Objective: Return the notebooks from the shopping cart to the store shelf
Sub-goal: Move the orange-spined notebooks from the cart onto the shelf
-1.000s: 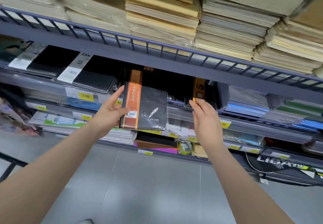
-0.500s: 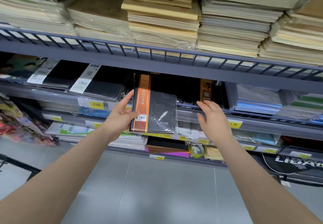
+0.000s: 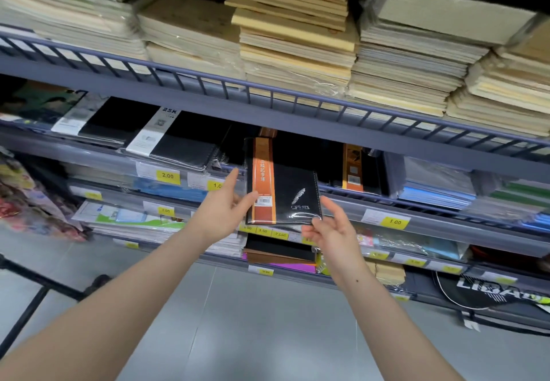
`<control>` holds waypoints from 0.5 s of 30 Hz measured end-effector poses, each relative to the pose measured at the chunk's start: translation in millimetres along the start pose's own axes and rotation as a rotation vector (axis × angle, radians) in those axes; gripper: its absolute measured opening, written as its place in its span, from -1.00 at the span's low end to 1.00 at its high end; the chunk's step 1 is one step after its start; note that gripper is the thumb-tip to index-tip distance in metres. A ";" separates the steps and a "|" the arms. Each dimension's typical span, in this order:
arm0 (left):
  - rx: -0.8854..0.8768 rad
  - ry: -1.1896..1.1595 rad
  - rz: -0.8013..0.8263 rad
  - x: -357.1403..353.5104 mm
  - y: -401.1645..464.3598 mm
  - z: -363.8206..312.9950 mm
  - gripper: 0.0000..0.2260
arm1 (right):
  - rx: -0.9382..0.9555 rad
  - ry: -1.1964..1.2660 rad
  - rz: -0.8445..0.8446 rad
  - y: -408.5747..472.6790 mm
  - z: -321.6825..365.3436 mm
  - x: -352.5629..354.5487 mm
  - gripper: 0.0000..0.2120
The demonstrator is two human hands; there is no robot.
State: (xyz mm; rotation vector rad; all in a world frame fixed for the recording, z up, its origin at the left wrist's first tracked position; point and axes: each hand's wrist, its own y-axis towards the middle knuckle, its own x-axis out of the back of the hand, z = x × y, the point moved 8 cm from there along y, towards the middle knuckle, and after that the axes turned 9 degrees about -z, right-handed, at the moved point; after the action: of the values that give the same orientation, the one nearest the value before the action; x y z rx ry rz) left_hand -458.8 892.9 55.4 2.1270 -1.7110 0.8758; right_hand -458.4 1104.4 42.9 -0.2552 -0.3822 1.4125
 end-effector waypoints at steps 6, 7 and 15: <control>-0.678 0.488 -0.553 80.7 -13.9 -34.5 -0.53 | -0.084 0.247 -0.069 12.9 11.7 -9.7 -0.62; -0.630 0.551 -0.509 82.6 -0.8 -28.2 -0.43 | -0.092 0.269 -0.084 17.5 15.2 -14.9 -0.62; -0.365 0.752 -0.251 63.4 35.4 18.6 -0.10 | 0.234 -0.393 -0.237 61.7 54.2 -38.2 -0.67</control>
State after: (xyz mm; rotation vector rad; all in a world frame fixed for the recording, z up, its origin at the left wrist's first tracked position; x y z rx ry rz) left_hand -479.7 823.4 73.8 1.4556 -1.0852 1.0144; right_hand -540.7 1072.8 63.8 0.2563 -0.5440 1.2554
